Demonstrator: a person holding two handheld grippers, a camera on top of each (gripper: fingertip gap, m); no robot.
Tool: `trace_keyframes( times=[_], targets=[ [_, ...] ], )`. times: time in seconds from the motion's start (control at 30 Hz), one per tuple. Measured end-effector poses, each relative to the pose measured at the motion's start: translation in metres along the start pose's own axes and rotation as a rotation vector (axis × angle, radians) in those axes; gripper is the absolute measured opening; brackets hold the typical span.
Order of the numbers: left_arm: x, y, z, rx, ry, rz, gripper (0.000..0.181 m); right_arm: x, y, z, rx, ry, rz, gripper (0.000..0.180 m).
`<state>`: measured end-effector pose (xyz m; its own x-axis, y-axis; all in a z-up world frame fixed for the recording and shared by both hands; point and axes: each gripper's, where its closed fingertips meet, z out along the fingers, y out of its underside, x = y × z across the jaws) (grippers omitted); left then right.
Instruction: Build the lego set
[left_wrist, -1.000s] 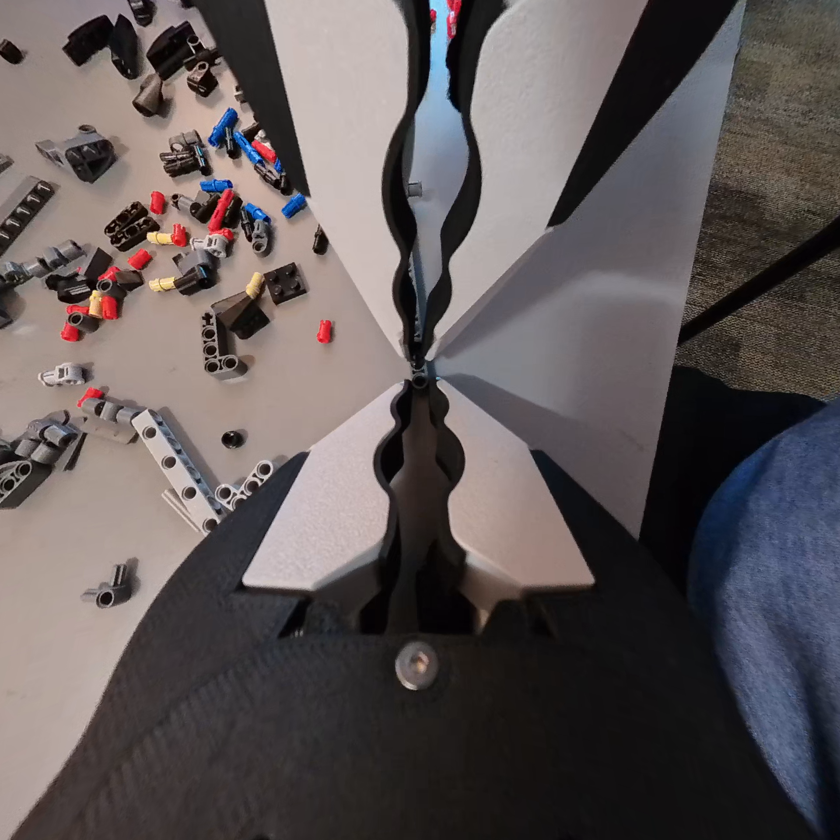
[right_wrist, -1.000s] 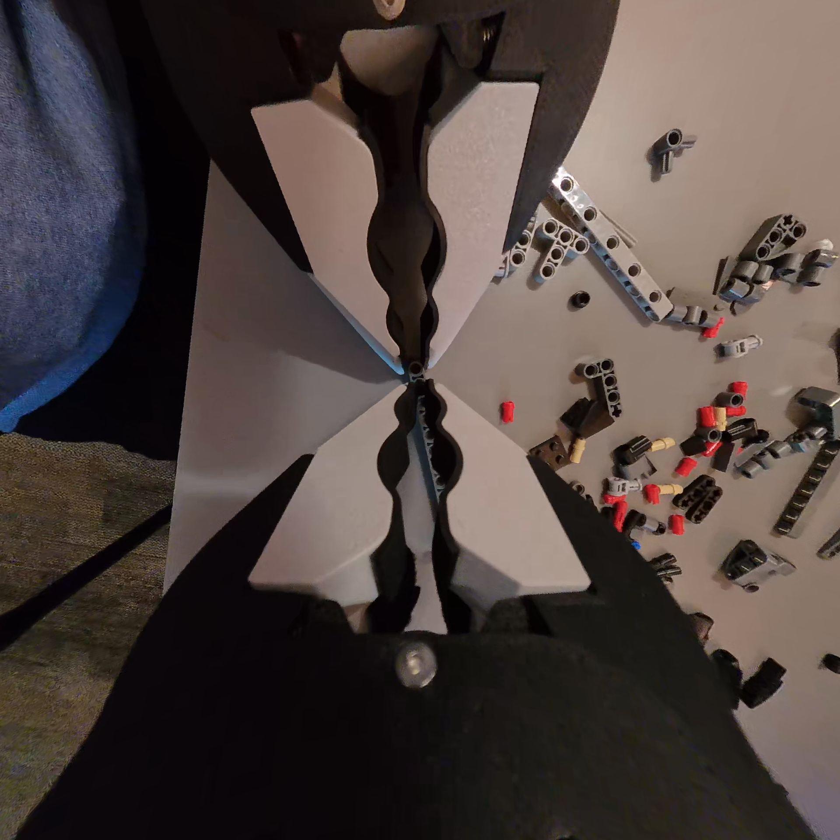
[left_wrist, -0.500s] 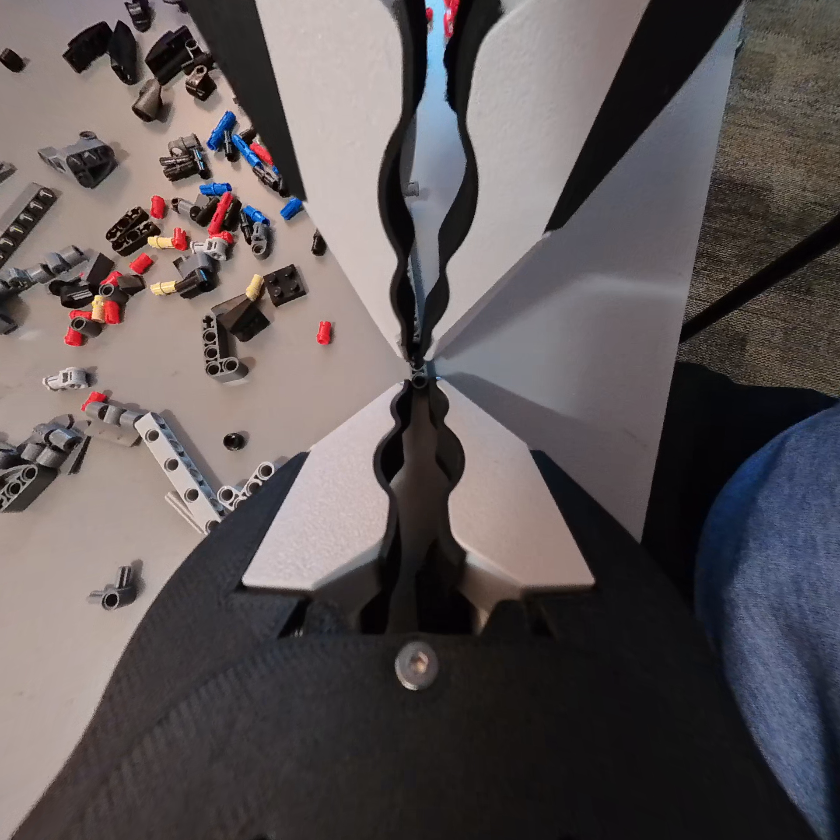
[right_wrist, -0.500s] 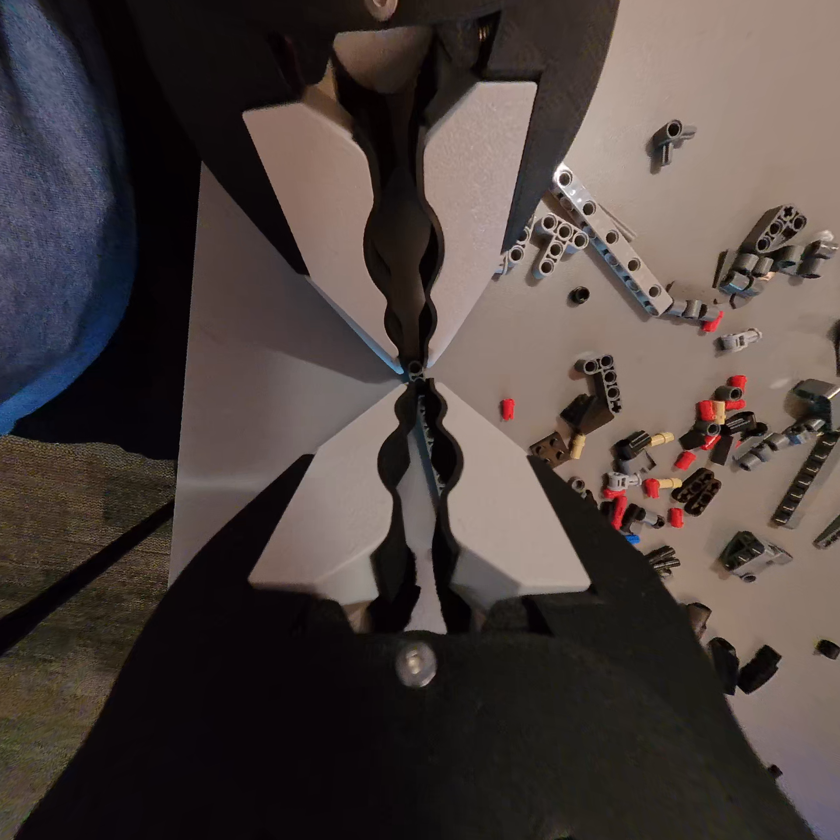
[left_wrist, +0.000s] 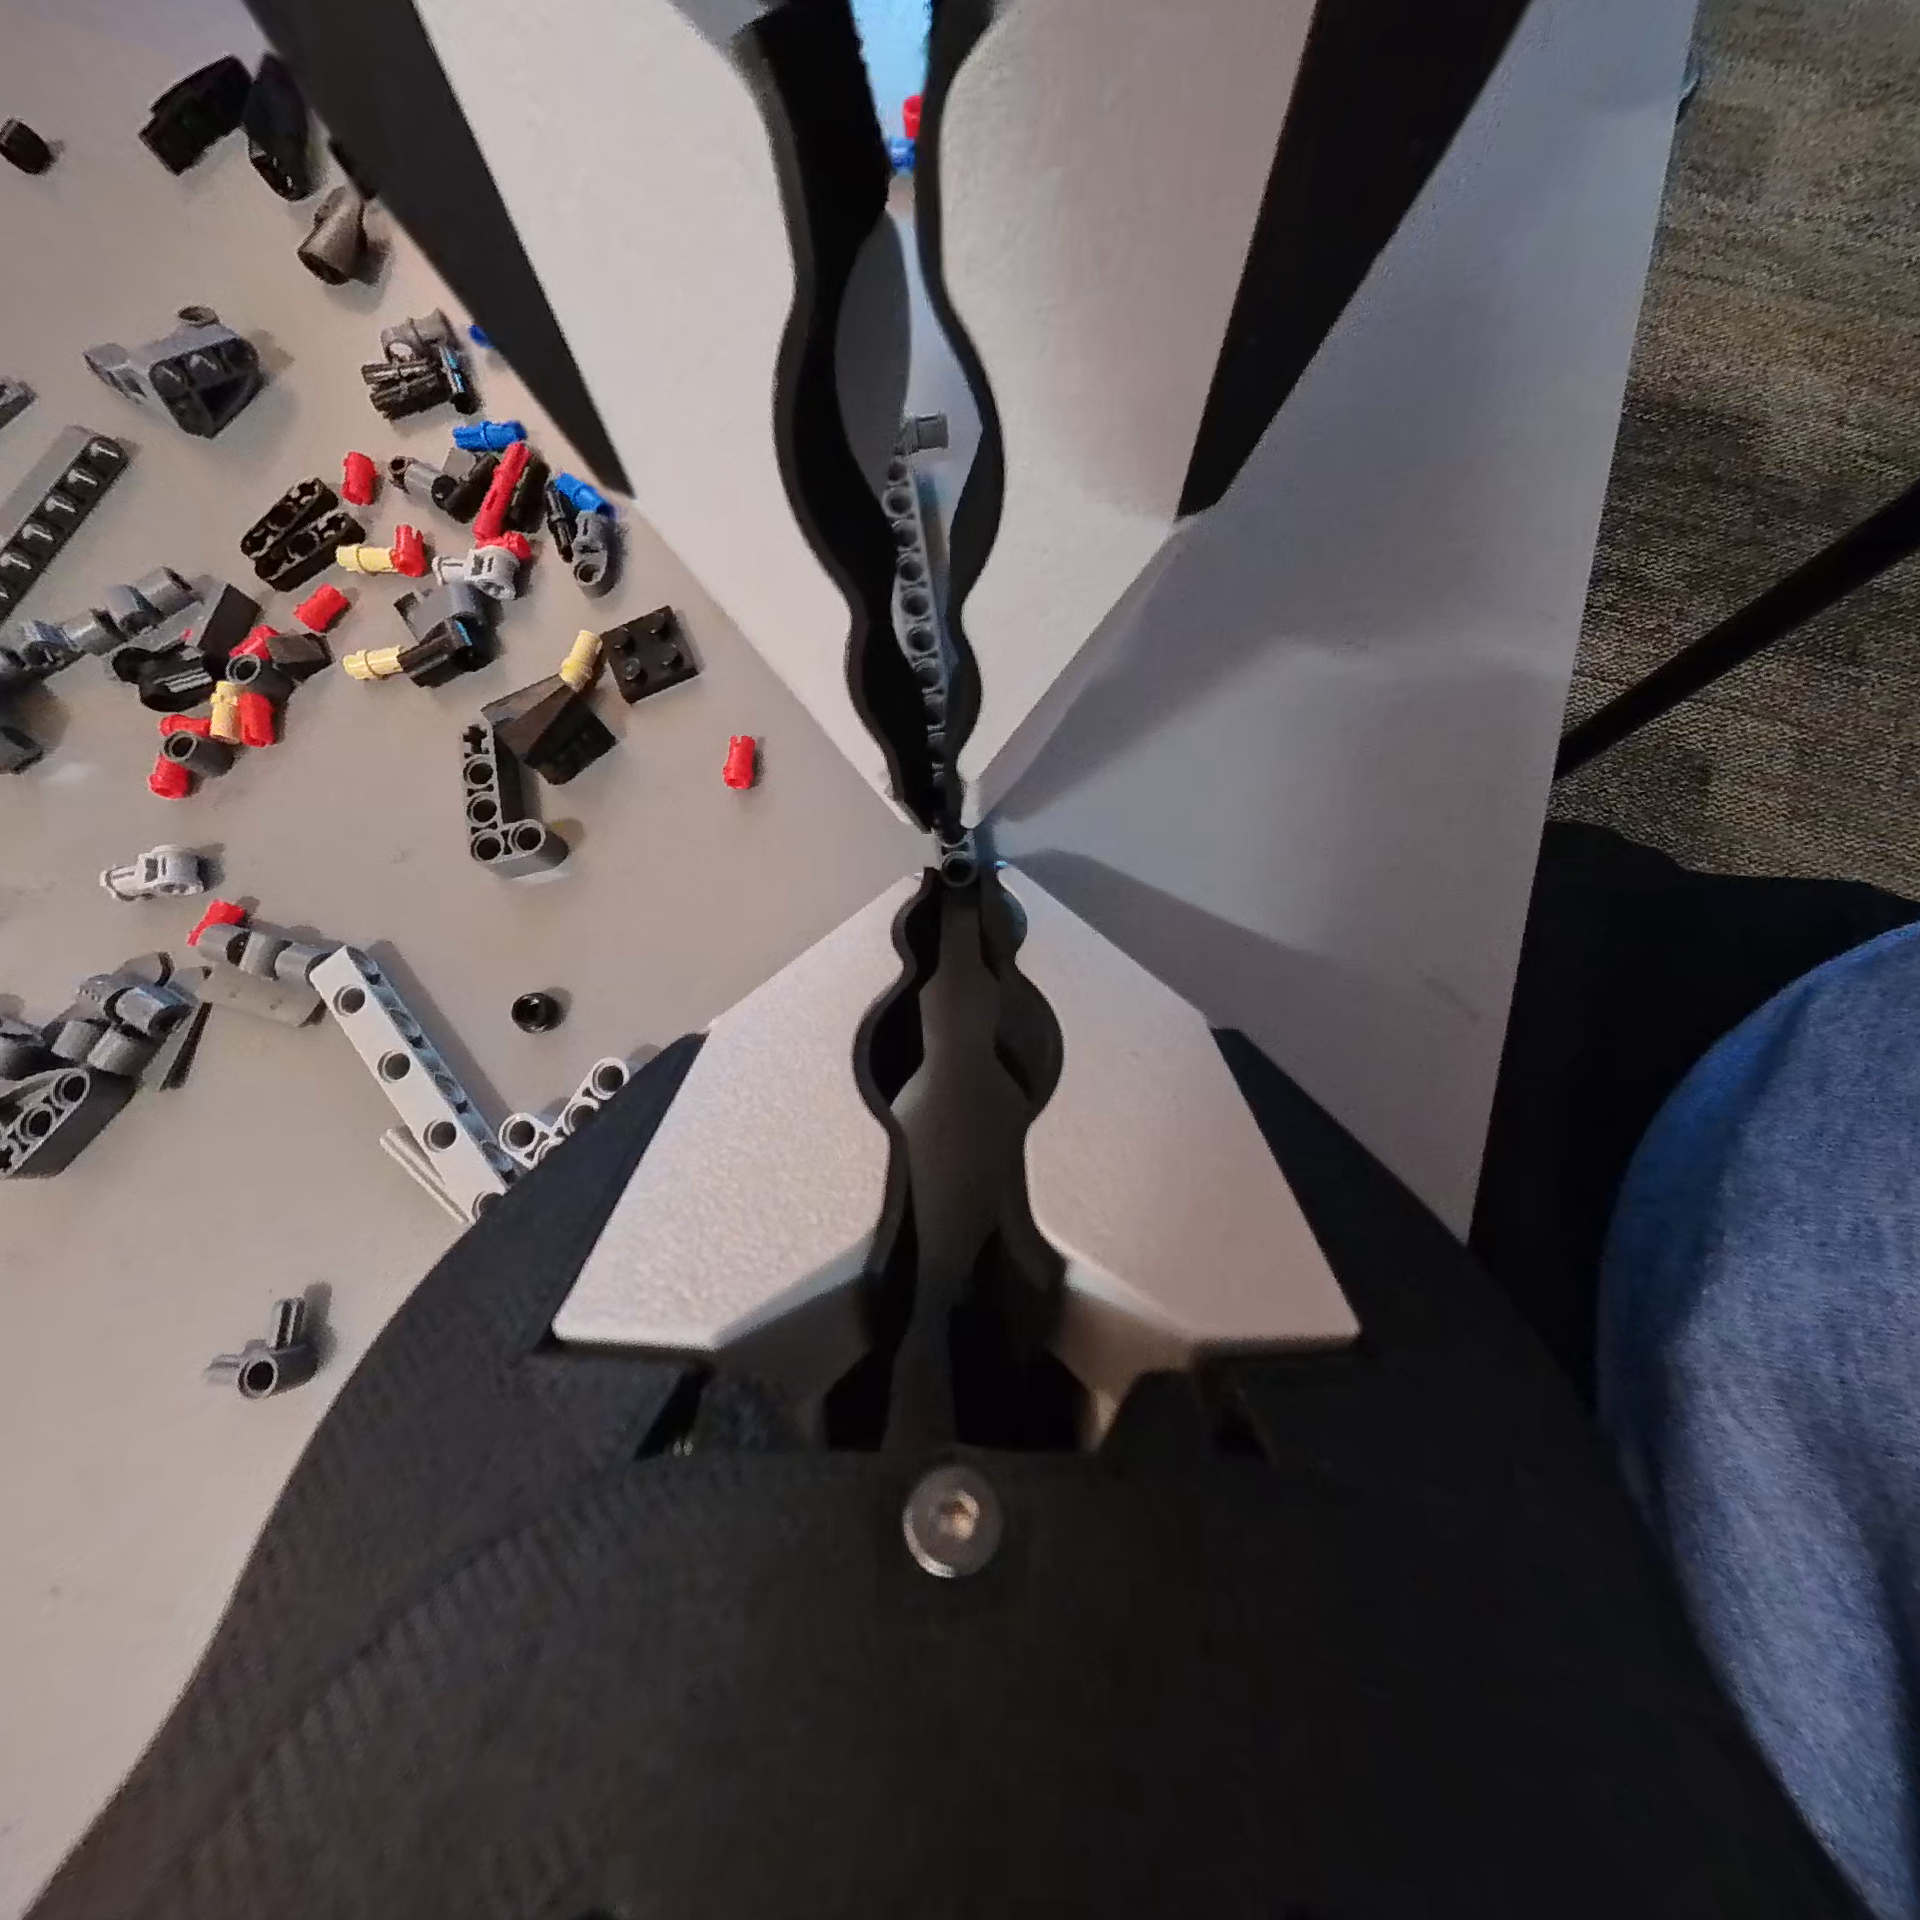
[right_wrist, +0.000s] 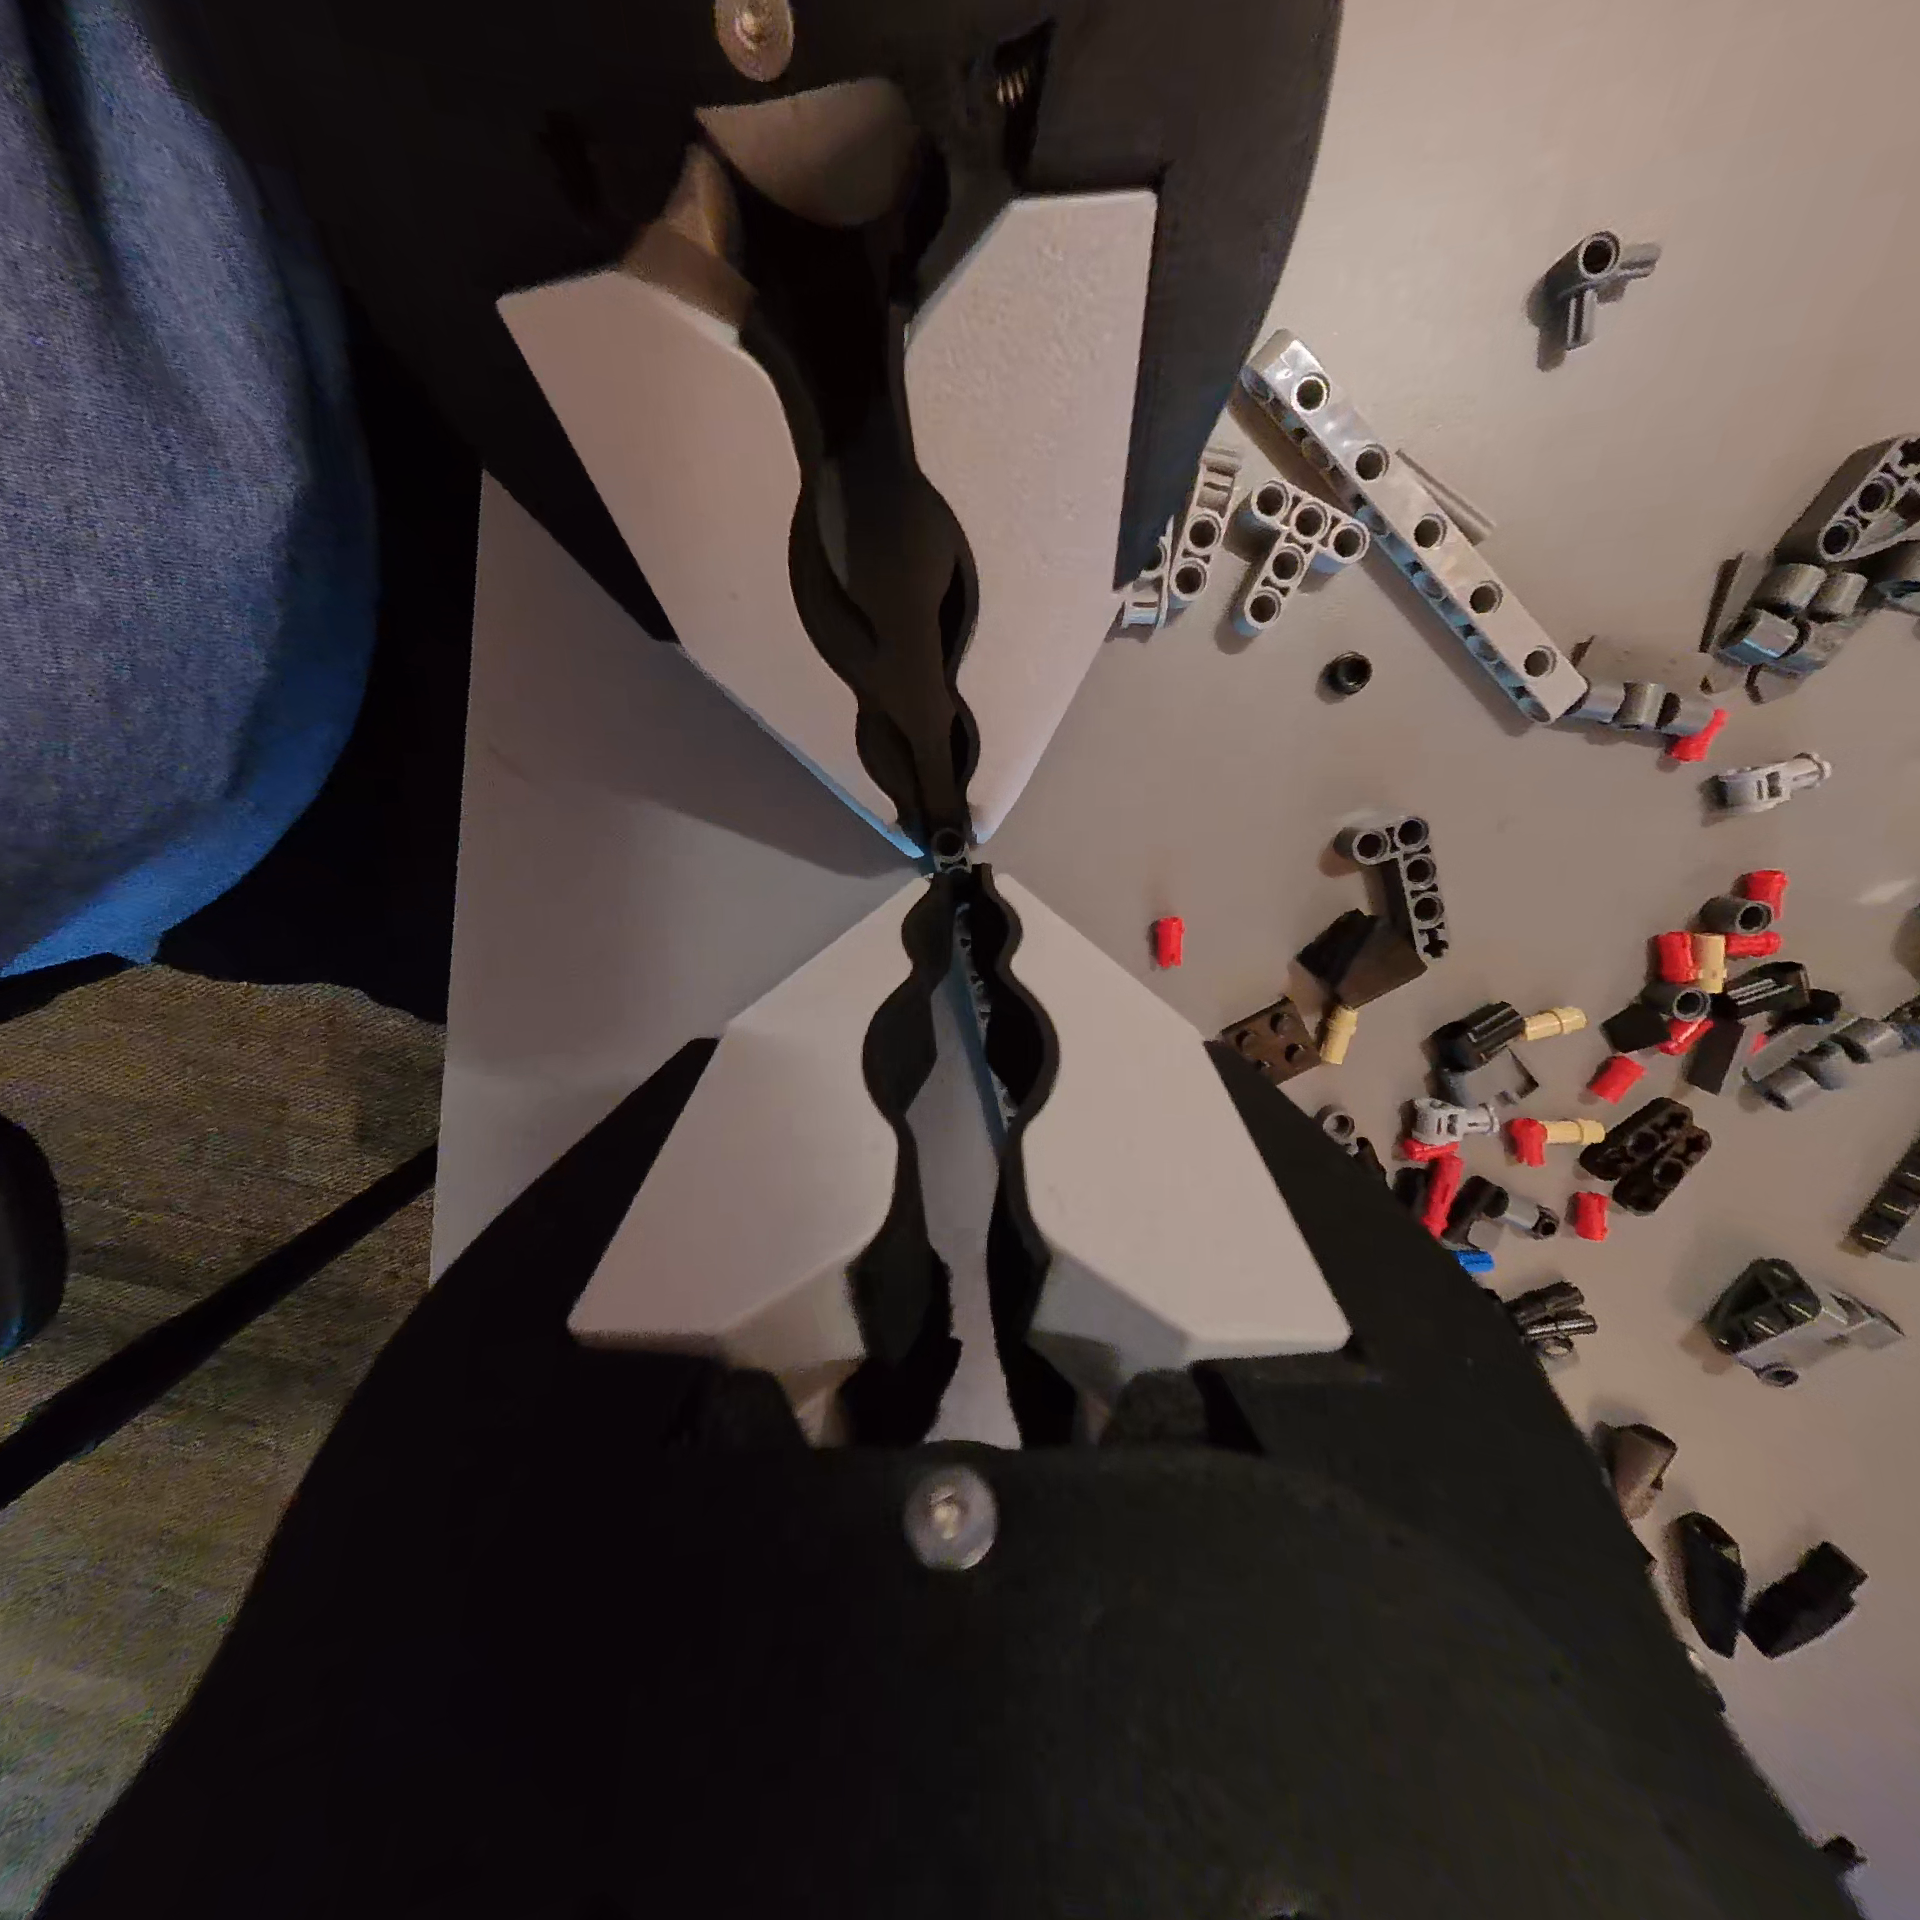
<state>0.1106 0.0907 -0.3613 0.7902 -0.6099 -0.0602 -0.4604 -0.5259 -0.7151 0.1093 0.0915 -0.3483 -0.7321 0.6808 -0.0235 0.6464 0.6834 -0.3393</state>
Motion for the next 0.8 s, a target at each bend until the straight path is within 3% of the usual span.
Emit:
trace_keyframes(
  times=[0.4, 0.8],
  targets=[
    [0.0001, 0.0001, 0.0, 0.001, 0.004, 0.002, 0.005, 0.0, -0.0008, 0.0007, -0.005, -0.039, 0.008, 0.0],
    [0.0006, -0.0002, 0.0008, 0.002, 0.003, 0.012, 0.006, -0.0022, -0.0012, 0.0057, 0.103, 0.049, 0.021, 0.002]
  ],
)
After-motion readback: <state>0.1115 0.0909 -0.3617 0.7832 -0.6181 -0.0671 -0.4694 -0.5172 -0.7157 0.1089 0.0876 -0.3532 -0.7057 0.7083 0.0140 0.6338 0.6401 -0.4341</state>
